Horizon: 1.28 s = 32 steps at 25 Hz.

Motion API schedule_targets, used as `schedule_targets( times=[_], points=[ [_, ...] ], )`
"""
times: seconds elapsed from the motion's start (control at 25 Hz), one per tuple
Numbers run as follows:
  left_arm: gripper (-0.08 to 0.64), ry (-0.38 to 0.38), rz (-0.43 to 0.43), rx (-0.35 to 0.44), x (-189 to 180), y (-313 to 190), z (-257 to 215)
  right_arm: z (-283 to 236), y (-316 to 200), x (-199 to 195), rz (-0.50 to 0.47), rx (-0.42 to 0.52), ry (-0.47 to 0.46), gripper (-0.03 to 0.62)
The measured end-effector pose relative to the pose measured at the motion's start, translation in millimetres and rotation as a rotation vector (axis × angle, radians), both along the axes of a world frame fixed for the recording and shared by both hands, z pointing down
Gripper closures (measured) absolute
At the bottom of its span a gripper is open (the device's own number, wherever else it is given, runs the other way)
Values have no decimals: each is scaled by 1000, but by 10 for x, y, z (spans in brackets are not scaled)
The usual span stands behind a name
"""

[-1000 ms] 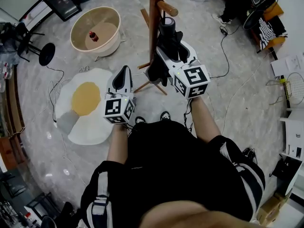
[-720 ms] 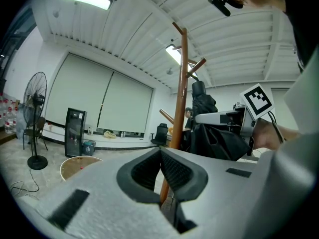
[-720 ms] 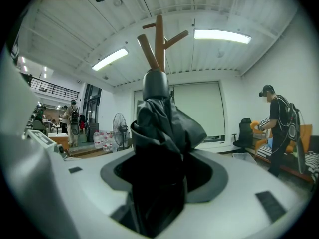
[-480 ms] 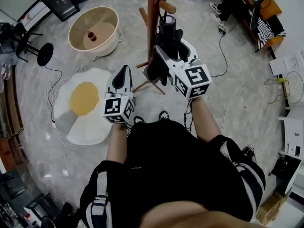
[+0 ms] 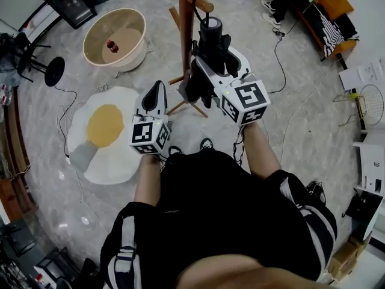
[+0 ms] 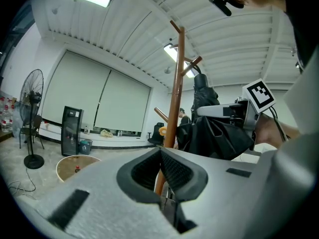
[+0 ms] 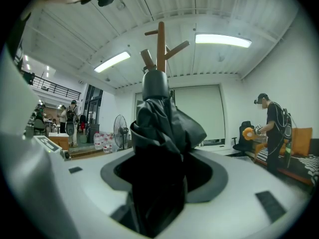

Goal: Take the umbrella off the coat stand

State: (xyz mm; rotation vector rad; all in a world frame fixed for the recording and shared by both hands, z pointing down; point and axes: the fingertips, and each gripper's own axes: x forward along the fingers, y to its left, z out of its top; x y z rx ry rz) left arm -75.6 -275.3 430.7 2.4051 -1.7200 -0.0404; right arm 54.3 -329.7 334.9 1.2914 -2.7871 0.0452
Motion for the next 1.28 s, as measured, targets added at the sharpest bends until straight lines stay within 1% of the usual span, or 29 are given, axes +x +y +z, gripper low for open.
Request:
schedule_targets(
  times=[0.72, 1.28],
  points=[
    [560, 7, 54, -4, 206, -20, 19, -164, 162, 145, 5, 43, -16, 341],
    [560, 7, 84, -4, 261, -13, 35, -178, 236, 217, 33, 43, -25, 341]
  ],
)
